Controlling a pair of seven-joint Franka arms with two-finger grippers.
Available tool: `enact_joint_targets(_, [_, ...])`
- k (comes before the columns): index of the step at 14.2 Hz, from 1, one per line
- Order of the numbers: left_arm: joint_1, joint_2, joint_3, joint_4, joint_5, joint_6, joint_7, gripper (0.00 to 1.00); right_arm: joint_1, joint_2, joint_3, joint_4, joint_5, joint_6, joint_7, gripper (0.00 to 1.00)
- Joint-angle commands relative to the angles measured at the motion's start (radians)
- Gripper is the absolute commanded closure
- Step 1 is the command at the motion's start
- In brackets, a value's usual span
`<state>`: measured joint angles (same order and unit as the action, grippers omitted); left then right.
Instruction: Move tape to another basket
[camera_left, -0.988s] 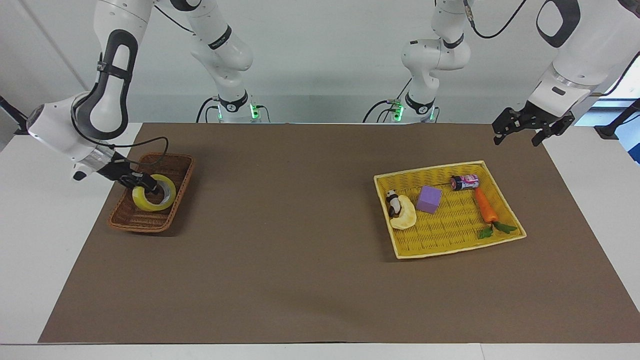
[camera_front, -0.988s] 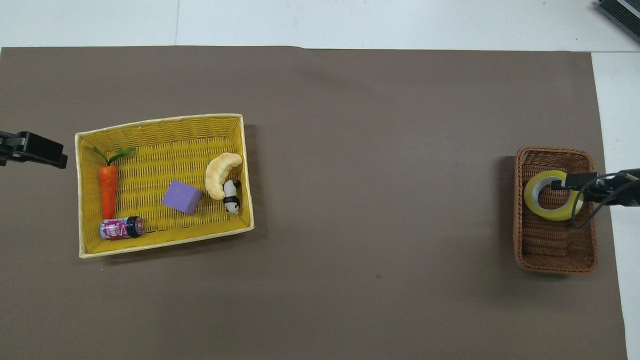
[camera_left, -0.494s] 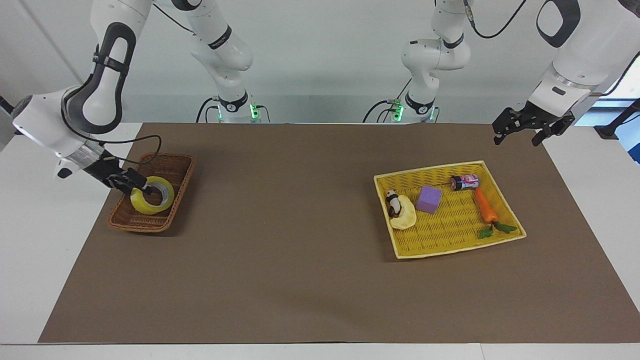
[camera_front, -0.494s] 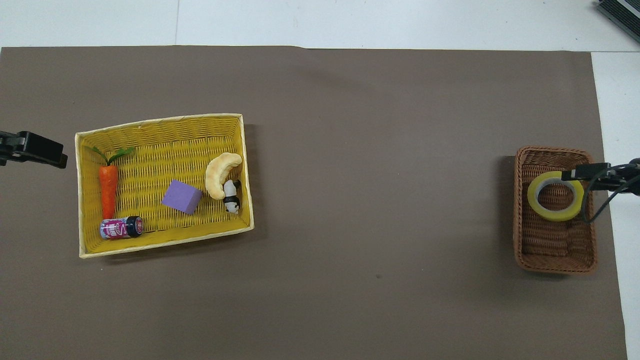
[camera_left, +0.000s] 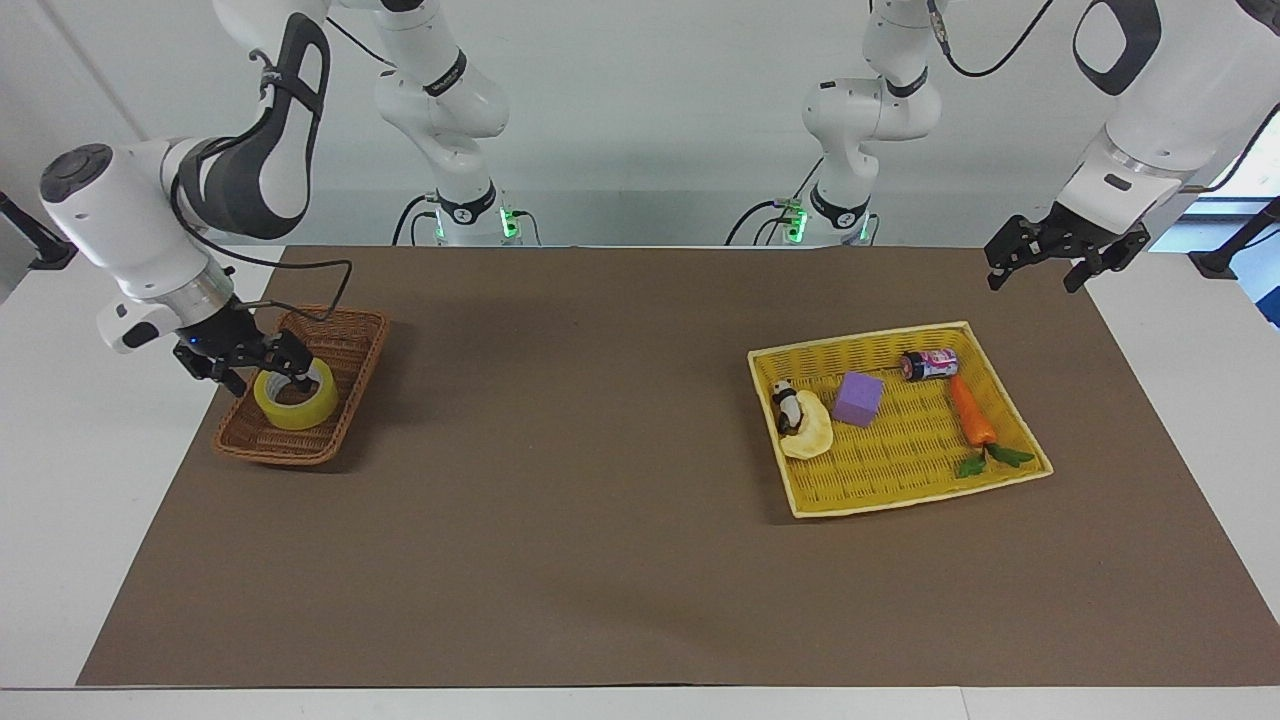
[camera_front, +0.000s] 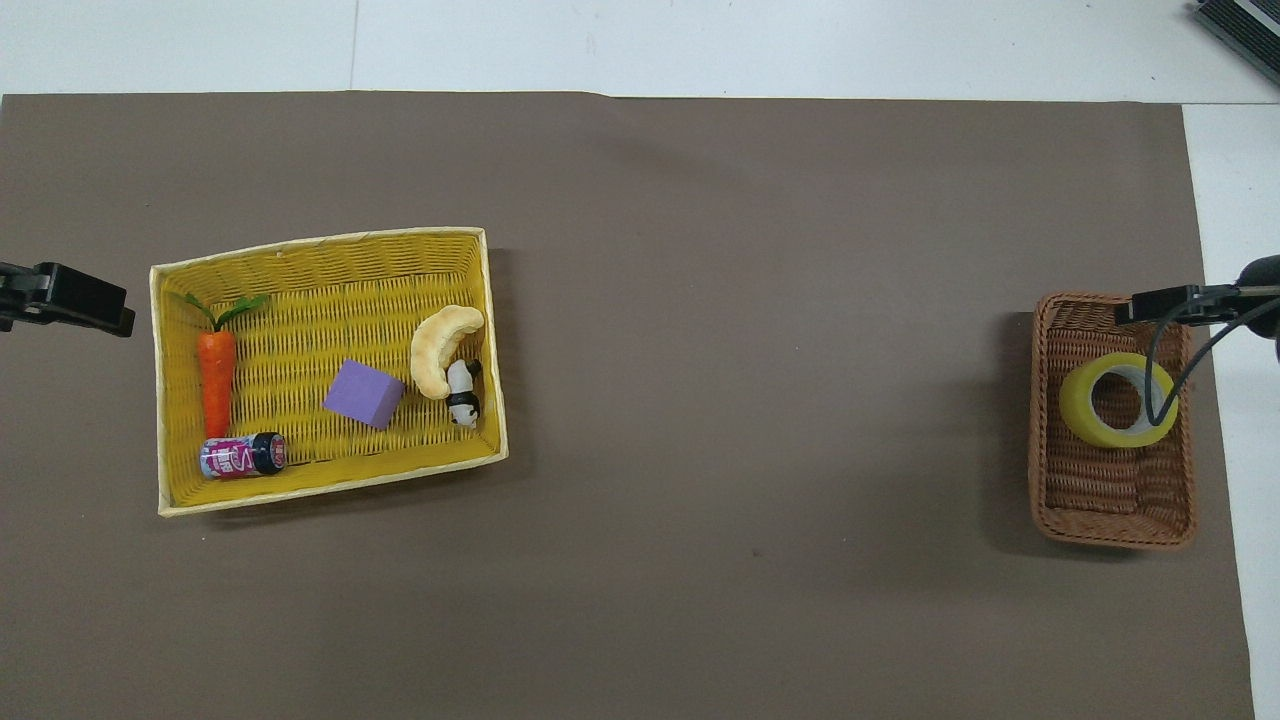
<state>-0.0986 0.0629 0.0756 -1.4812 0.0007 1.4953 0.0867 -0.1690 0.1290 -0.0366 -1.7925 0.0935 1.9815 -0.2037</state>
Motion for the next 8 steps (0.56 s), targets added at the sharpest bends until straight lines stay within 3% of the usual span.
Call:
enact_joint_targets(1, [0.014, -0.011, -0.013, 0.001, 0.015, -0.006, 0.008, 0.0, 0.048, -0.081, 0.004, -0.005, -0.058, -0.076, 0.111, 0.0])
enact_joint_targets(5, [0.014, -0.011, -0.013, 0.001, 0.015, -0.006, 0.008, 0.0, 0.137, -0.182, 0.007, 0.024, -0.115, -0.231, 0.274, 0.0])
enact_joint_targets(8, [0.014, -0.009, -0.013, 0.001, 0.015, -0.006, 0.008, 0.0, 0.147, -0.19, 0.018, 0.206, -0.112, -0.459, 0.354, 0.0])
